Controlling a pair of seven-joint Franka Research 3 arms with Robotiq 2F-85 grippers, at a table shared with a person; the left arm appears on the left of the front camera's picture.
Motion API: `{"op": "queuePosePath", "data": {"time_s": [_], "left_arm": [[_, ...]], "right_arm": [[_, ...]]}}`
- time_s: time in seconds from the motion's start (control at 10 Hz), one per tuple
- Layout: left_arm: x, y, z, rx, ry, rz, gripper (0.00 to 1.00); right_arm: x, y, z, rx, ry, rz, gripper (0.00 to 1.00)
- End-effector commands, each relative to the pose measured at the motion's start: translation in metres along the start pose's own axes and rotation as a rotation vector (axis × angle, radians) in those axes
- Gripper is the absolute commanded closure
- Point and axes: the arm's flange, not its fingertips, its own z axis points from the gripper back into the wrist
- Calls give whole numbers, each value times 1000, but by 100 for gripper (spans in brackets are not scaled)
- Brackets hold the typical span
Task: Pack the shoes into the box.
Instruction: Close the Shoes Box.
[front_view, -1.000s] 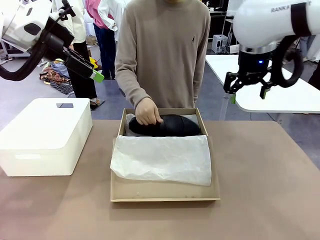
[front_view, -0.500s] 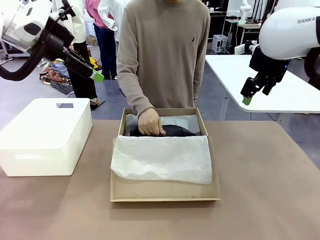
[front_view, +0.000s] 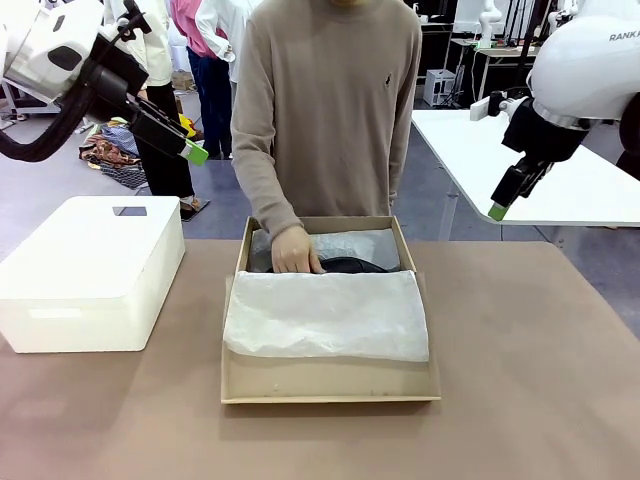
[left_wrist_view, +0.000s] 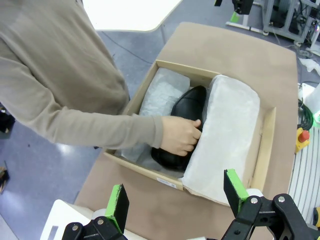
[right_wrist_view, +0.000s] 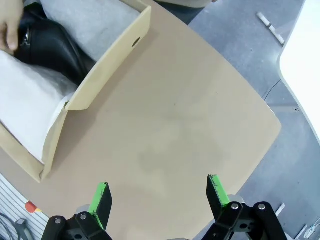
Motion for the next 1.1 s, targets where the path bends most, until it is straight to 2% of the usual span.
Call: {"op": "queuePosePath", "data": {"time_s": [0.0, 0.4, 0.7, 1.0], "left_arm": [[-4, 1, -1, -15, -19, -15, 0], [-4, 1, -1, -15, -19, -15, 0], [-4, 1, -1, -15, -19, -15, 0], [-4, 1, -1, -15, -19, -15, 0]], "right_arm": [[1, -1, 1, -10, -11, 8, 0], [0, 0, 0, -1, -1, 2, 0], [-2, -8, -7, 133, -66, 269, 0], [-3, -13, -13, 211, -157, 464, 0]]}}
